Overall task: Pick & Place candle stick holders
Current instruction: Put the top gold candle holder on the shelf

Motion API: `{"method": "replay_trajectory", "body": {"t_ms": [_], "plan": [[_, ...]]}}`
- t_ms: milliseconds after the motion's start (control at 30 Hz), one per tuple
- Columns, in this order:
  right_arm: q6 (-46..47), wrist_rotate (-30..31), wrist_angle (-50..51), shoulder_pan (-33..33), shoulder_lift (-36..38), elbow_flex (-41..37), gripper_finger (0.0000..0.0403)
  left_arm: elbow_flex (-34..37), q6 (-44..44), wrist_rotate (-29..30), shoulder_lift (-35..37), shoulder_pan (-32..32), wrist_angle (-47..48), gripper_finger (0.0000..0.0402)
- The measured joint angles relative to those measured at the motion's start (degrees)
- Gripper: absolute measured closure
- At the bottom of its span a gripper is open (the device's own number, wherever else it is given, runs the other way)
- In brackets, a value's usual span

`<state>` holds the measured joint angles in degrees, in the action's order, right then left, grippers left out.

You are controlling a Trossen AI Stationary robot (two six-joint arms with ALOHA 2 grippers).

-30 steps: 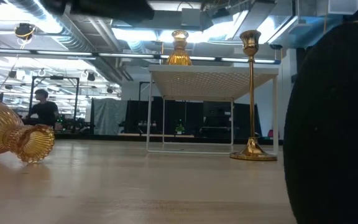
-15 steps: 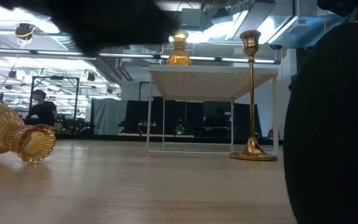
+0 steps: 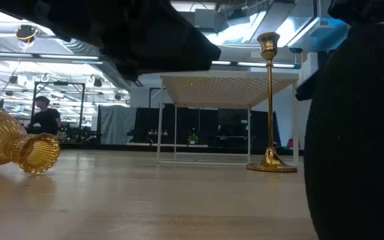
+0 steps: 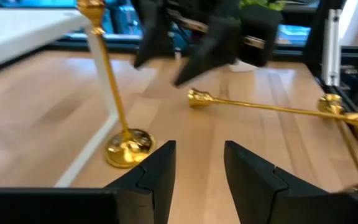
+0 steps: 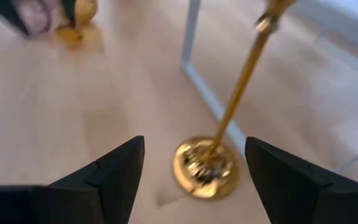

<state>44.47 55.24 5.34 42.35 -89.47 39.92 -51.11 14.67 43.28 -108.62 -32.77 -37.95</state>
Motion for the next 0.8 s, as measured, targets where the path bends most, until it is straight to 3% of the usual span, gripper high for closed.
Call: {"method": "replay_trajectory", "body": {"t_ms": [100,367,800], "plan": [[-0.2,1.7,0.1,-1.4,0.0,0.0,0.0121,0.0,0.2,-2.5,0.0,0.1,0.5,0.0271],[-0.4,1.8,-0.2,-6.3,0.0,0.0,0.0121,0.0,-0.3,-2.5,0.0,0.1,0.6,0.0271],[-9.6,-6.1,-14.5,-9.7,-5.1,0.0,0.0130,0.0,-0.4,-2.3,0.0,0.1,1.4,0.0271]]}}
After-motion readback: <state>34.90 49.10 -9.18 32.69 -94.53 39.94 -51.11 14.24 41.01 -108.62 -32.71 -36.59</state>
